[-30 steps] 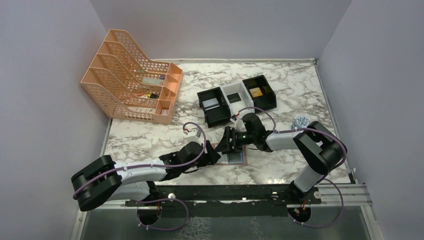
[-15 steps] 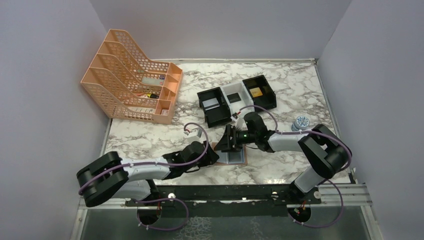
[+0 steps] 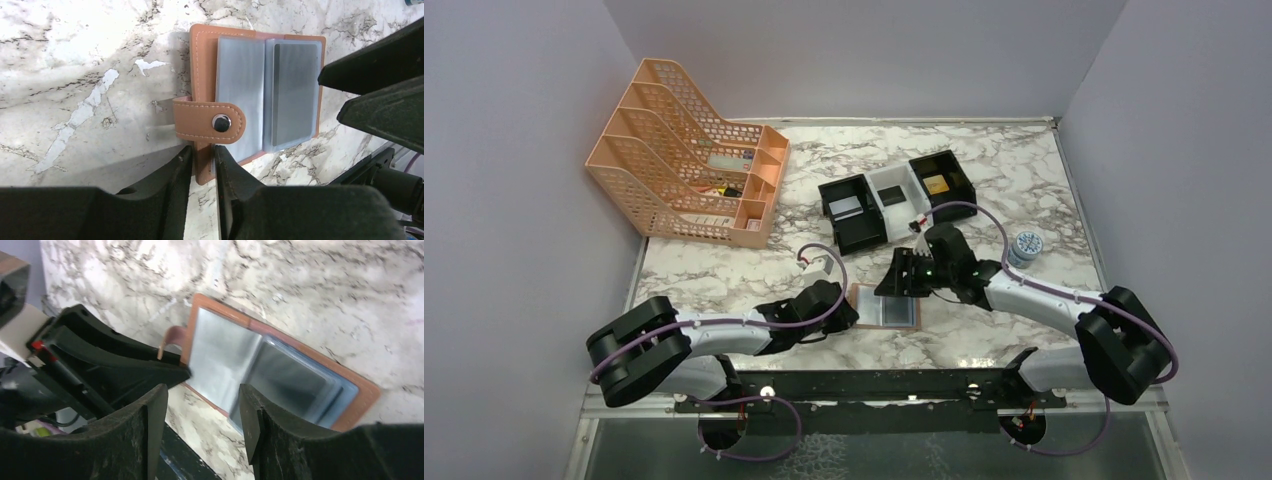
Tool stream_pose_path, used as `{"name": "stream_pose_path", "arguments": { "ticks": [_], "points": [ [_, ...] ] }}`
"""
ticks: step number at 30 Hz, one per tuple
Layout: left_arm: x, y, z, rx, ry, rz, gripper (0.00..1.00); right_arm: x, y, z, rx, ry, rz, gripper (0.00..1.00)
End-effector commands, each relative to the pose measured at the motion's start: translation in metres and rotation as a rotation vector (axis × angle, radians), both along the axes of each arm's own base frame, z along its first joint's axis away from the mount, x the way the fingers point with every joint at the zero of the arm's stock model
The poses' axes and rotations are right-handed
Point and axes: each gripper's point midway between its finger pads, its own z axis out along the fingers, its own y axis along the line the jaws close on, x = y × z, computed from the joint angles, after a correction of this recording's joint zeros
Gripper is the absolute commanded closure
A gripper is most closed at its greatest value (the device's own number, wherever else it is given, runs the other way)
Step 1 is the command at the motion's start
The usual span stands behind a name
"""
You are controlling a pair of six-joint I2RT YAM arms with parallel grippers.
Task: Take the credit cards out of the card holder
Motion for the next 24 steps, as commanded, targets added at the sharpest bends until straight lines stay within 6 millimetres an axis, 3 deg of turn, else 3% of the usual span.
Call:
{"name": "stream_pose_path", "arguments": {
  "ticks": [1,7,12,24],
  "points": [
    [0.000,-0.007,0.004,-0.018,-0.012,-0.026,0.77,-0.009,-0.027,-0.022,-0.126,0.003,-0.042,0.47],
    [-0.002,-0.011,0.001,-0.007,0.003,-0.046,0.84,-0.008,-0.046,-0.033,-0.211,0.004,-0.099,0.48],
    [-0.003,-0.009,0.000,-0.008,0.006,-0.043,0.86,-0.012,-0.050,-0.038,-0.228,0.009,-0.096,0.50],
    [-0.004,-0.011,-0.001,-0.002,0.010,-0.057,0.92,-0.013,-0.052,-0.029,-0.231,-0.019,-0.079,0.50]
  ]
}}
